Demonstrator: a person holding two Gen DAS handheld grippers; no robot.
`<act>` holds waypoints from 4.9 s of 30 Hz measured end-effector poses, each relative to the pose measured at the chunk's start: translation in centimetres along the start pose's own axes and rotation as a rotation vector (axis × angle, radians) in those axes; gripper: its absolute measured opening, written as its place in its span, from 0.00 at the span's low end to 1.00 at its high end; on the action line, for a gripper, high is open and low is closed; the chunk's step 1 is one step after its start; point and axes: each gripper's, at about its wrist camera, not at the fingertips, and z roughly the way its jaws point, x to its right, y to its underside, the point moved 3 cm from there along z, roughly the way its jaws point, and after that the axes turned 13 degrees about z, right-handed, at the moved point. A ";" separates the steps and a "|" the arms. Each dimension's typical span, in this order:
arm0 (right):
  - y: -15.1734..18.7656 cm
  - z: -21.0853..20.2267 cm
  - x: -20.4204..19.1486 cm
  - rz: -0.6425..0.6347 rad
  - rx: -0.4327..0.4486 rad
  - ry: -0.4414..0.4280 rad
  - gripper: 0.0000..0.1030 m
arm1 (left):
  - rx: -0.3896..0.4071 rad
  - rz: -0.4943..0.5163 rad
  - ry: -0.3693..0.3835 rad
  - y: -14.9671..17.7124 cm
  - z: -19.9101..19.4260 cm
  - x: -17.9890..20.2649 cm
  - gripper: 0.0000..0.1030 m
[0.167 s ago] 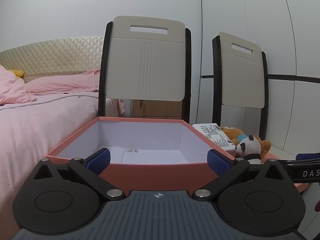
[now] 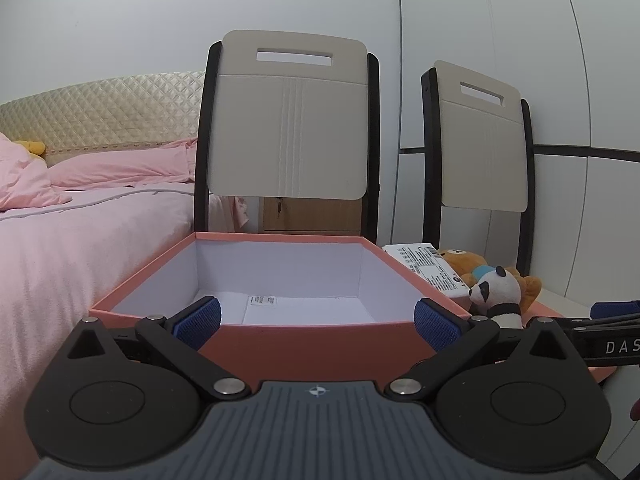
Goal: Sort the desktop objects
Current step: 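Move the left tool toward the black-and-white panda plush, then close the left gripper around the panda plush's body, then carry the panda into the pink box and open the left gripper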
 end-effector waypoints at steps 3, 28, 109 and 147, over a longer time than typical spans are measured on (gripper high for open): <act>-0.1 -0.3 -0.1 -0.008 0.012 -0.010 1.00 | 0.001 0.004 0.001 0.2 0.0 0.0 1.00; -0.3 -0.2 0.2 -0.005 0.075 -0.008 1.00 | 0.016 0.079 -0.099 0.3 -0.2 1.3 1.00; -4.1 -7.8 13.9 0.180 0.120 -0.005 1.00 | -0.181 0.191 0.126 -1.8 14.9 21.9 0.42; -1.8 4.5 6.7 0.084 -0.153 -0.067 1.00 | -0.680 0.052 -0.033 -1.4 33.7 -11.8 0.41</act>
